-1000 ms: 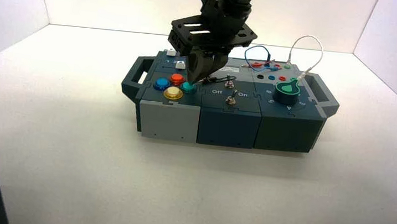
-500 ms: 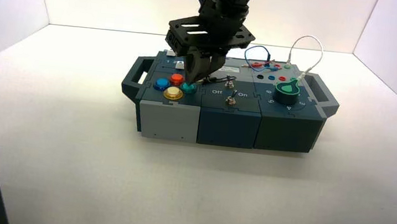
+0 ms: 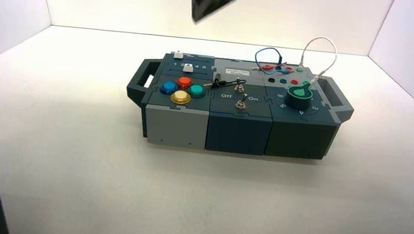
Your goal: Push the green button.
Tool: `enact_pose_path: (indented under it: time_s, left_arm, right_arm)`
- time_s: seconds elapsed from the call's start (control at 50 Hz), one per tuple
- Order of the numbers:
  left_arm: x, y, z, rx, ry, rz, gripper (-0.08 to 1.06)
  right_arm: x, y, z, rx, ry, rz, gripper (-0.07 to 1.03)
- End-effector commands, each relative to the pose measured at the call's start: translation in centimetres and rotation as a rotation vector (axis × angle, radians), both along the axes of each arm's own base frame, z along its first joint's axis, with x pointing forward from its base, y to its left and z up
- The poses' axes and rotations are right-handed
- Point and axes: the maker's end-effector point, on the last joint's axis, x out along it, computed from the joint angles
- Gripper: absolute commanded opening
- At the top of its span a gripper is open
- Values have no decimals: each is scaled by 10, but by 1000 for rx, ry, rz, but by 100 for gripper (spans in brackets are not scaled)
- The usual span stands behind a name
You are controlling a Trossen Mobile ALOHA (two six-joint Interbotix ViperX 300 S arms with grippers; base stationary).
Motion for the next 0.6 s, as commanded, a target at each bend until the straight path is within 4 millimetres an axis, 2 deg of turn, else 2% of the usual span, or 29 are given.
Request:
enact_pose_path:
  time_s: [0.02, 0.14, 0.3, 0.44, 0.6]
  left_arm:
    - [4, -3, 15, -5, -39, -12, 4]
    - [2, -1, 14, 7, -39, -20, 4]
    - [-1, 5, 22, 16, -66, -14, 4]
    - [-3, 17, 37, 17, -128, 14, 4]
    - [-9, 27, 46, 21, -165, 35, 4]
  right_arm:
    - [1, -2, 33, 59, -76, 4, -2]
    - [-1, -14, 39, 70, -106, -5, -2]
    - [-3, -33, 58, 144, -178, -42, -2]
    - [-5, -59, 80, 256, -263, -116, -2]
    - [-15, -86, 86, 333, -296, -187, -2]
